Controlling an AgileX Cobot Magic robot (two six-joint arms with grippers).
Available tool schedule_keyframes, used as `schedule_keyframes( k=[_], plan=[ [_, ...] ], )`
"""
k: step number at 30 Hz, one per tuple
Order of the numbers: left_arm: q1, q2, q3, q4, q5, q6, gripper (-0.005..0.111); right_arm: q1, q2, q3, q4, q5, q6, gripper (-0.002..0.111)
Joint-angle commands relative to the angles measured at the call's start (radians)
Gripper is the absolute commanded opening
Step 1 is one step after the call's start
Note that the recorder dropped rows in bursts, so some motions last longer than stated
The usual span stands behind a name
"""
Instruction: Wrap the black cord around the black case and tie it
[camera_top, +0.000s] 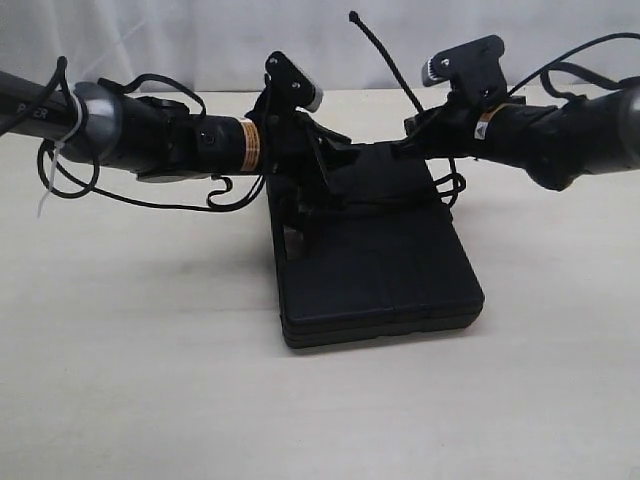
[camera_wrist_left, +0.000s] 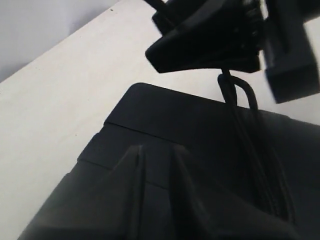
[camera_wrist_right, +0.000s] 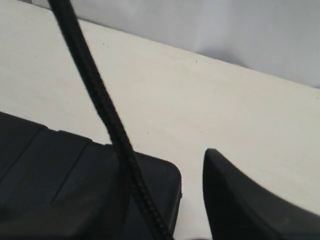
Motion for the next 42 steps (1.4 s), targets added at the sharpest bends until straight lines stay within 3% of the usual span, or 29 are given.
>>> schedule_keyframes(
  k=[1,3,4,5,8,17,22,29,32,38,40,42],
  plan=[
    [0.001,-0.004,-0.005,0.038,-0.003,-0.014,0.018,0.000,0.044,-0.047,-0.002,0.069,0.006,0.034],
    [0.001,-0.004,-0.005,0.040,0.006,-0.011,0.018,0.000,0.046,-0.051,0.005,0.076,0.006,0.023],
    [0.001,-0.004,-0.005,0.047,0.009,-0.011,0.018,0.000,0.042,-0.051,0.001,0.084,0.004,0.010],
    [0.001,-0.004,-0.005,0.051,0.009,-0.011,0.018,0.000,0.037,-0.051,-0.002,0.088,0.004,0.004],
    [0.001,-0.004,-0.005,0.261,-0.117,-0.018,0.017,0.000,-0.017,-0.049,-0.004,0.138,0.004,0.004],
    [0.001,-0.020,-0.005,0.321,-0.243,-0.013,0.017,0.000,-0.209,0.037,0.053,0.127,0.008,0.004],
    [0.001,-0.082,-0.005,0.459,-0.332,-0.022,0.017,0.000,-0.246,0.048,0.060,0.139,0.006,0.004],
    [0.001,-0.088,-0.005,0.641,-0.321,-0.046,0.017,-0.174,-0.191,0.095,0.171,0.102,0.017,0.004],
    [0.001,-0.088,-0.005,0.658,-0.309,-0.042,0.018,-0.186,-0.176,0.095,0.171,0.095,0.049,0.004],
    [-0.001,-0.069,-0.005,0.658,-0.168,-0.025,0.051,-0.174,-0.184,0.095,0.163,0.092,0.052,0.004],
    [-0.020,-0.058,-0.005,0.658,-0.136,-0.008,0.055,-0.174,-0.195,0.095,0.163,0.098,0.052,0.004],
    [-0.057,-0.048,-0.005,0.658,-0.040,0.011,0.052,-0.174,-0.195,0.098,0.158,0.098,0.052,0.004]
  ],
)
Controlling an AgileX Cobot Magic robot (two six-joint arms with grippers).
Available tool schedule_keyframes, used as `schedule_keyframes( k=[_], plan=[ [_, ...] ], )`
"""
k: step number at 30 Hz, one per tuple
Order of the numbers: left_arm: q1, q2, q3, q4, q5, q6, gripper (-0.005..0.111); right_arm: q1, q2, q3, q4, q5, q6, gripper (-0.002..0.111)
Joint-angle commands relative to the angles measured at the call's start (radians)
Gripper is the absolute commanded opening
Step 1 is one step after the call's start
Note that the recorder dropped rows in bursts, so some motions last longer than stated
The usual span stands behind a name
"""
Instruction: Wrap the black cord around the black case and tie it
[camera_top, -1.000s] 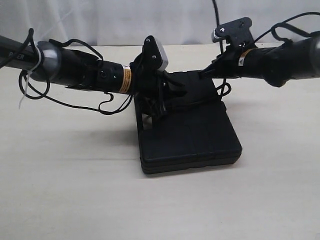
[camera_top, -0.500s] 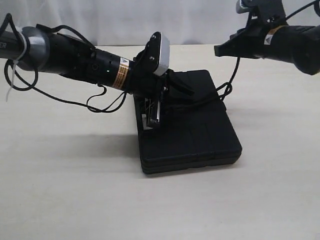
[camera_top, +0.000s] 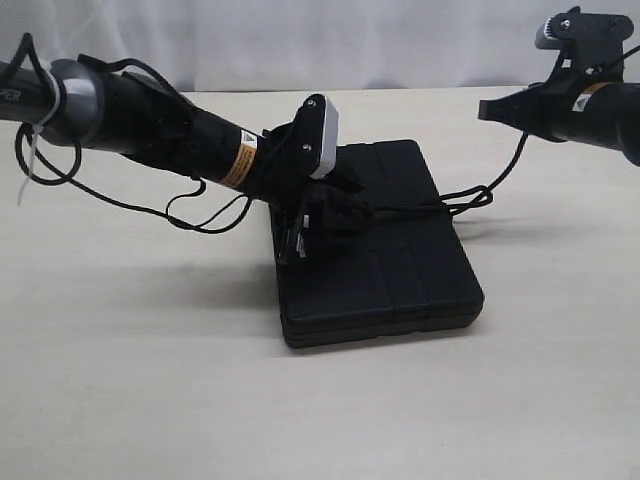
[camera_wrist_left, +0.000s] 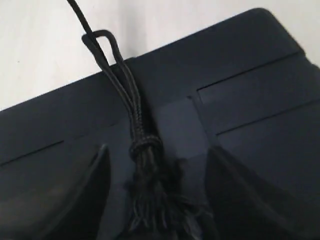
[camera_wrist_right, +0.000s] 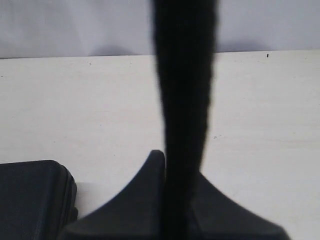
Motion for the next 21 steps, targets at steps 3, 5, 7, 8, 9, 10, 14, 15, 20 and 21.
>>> schedule_keyframes(
  k=[3,5,7,8,9,10,14,15,20,21],
  plan=[
    [-0.099,0.017,-0.003,0.000,0.316,-0.042,0.023,0.001,-0.015,0.009,-0.008,-0.011,0.001,0.004],
    [-0.106,0.017,-0.003,0.000,0.447,-0.077,0.000,0.001,-0.017,0.009,-0.011,-0.011,0.001,0.004],
    [-0.082,0.013,-0.003,0.000,0.553,-0.136,0.000,0.001,-0.053,0.009,-0.027,0.008,0.001,0.004],
    [-0.074,0.011,-0.003,0.000,0.557,-0.138,0.000,0.001,-0.071,0.011,-0.027,0.023,0.001,0.004],
    [-0.058,-0.001,-0.003,0.000,0.541,-0.158,0.000,0.001,-0.119,0.029,-0.027,0.014,0.001,0.004],
    [-0.051,-0.007,-0.003,0.000,0.529,-0.169,0.000,0.001,-0.140,0.043,-0.027,-0.003,0.001,0.004],
    [-0.006,-0.059,0.027,0.000,0.381,-0.179,0.000,0.001,-0.268,0.133,-0.022,-0.105,0.010,0.004],
    [0.000,-0.060,0.029,0.000,0.362,-0.181,0.000,0.001,-0.289,0.142,-0.022,-0.109,0.015,0.004],
    [0.025,-0.059,0.029,0.000,0.286,-0.208,0.000,-0.001,-0.332,0.165,-0.022,-0.113,0.015,0.004],
    [0.025,-0.059,0.033,0.000,0.300,-0.208,0.000,-0.002,-0.330,0.165,-0.022,-0.113,0.015,0.004]
  ],
)
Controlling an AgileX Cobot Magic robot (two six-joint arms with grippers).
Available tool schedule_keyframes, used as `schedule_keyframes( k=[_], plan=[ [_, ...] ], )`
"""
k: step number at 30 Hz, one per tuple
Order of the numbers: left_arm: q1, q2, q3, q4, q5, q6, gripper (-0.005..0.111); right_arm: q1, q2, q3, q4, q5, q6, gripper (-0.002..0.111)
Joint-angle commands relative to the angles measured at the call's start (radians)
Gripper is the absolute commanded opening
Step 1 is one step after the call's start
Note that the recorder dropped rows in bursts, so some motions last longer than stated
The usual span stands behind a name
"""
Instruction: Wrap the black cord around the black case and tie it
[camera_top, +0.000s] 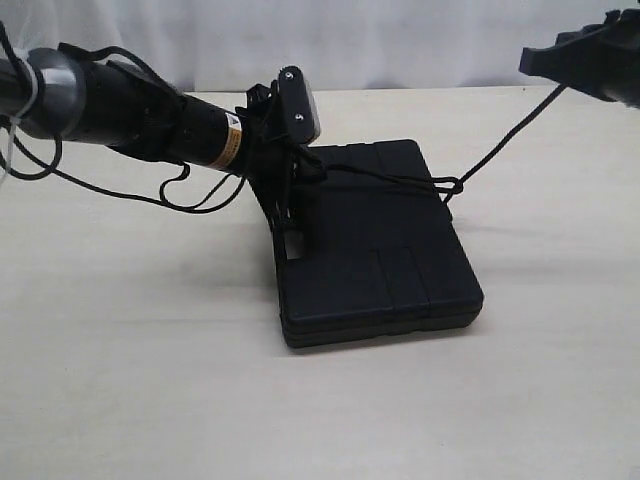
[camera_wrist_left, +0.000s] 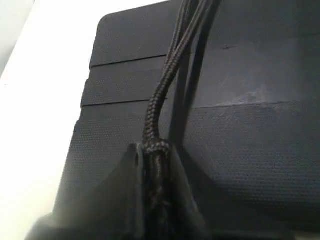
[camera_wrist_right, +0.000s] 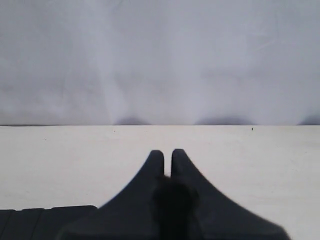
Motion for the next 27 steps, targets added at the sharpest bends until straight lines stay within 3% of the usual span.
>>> schedule_keyframes(
  k=[1,6,13,22,25,27],
  plan=[
    [0.009,-0.005,0.013,-0.001,0.009,-0.024,0.000,-0.007,-0.012,0.009,-0.003,-0.031,0.007,0.004],
    [0.021,-0.005,0.047,-0.001,0.134,-0.022,0.000,-0.059,0.031,0.009,-0.003,-0.041,0.005,0.004],
    [0.047,-0.005,0.051,-0.001,-0.055,0.005,0.000,-0.130,0.123,0.009,0.012,-0.030,0.008,0.004],
    [0.047,-0.005,0.051,-0.069,-0.134,0.032,0.000,-0.210,0.228,-0.004,0.047,-0.037,-0.003,0.005],
    [0.047,-0.005,0.051,-0.069,-0.153,0.050,0.000,-0.210,0.235,-0.026,0.049,0.002,-0.003,0.016],
    [0.047,-0.005,0.051,-0.069,-0.147,0.050,0.000,-0.208,0.233,-0.048,0.049,0.060,-0.003,0.029]
  ],
)
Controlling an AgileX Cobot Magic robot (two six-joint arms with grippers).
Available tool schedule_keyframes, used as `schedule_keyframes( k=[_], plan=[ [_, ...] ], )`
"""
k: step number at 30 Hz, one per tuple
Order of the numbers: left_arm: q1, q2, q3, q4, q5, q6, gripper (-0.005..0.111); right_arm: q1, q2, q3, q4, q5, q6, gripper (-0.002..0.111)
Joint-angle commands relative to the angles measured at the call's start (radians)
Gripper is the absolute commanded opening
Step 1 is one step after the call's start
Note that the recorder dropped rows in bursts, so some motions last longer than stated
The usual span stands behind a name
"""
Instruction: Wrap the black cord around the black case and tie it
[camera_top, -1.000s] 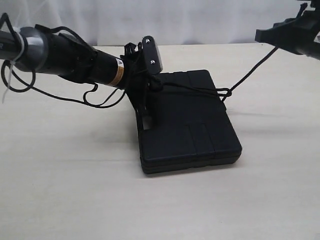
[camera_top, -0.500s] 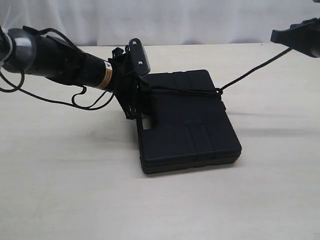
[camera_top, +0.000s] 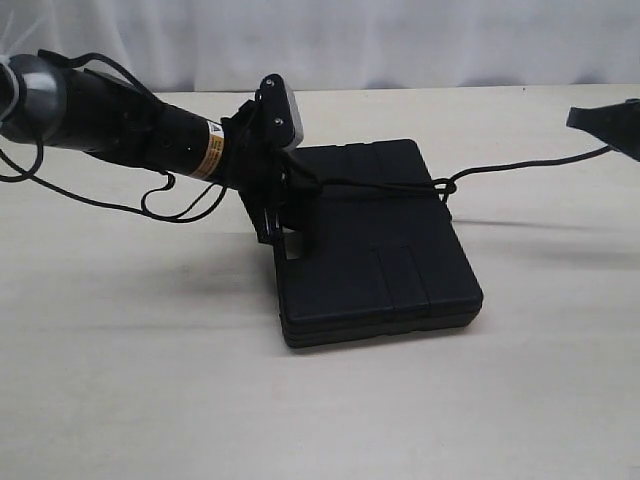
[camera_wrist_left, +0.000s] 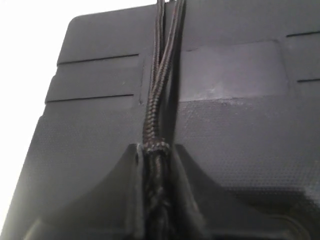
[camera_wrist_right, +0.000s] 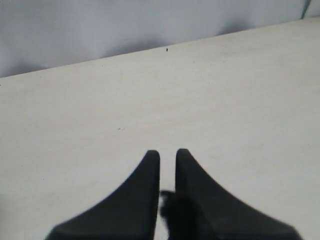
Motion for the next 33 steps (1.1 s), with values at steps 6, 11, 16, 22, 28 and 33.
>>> schedule_keyframes(
  k=[6,11,16,22,28,33],
  plan=[
    [0.000,-0.005,0.005,-0.022,-0.006,0.013,0.000,-0.003,-0.077,-0.081,0.050,0.264,-0.001,0.062],
    [0.000,-0.005,0.005,-0.022,-0.006,0.013,0.000,-0.003,-0.186,-0.081,0.050,0.360,-0.001,0.065],
    [0.000,-0.005,0.005,-0.022,-0.006,0.013,0.000,-0.003,-0.301,-0.081,0.049,0.461,-0.006,0.065],
    [0.000,-0.005,0.005,-0.022,-0.006,0.013,0.000,-0.003,-0.406,0.021,0.092,0.410,-0.008,0.065],
    [0.000,-0.005,0.003,-0.022,-0.008,0.017,0.000,0.020,-0.385,0.254,0.199,0.217,-0.008,0.064],
    [0.000,-0.005,0.001,-0.022,-0.023,0.017,0.000,0.163,-0.290,0.300,0.202,0.117,-0.003,0.045]
  ],
)
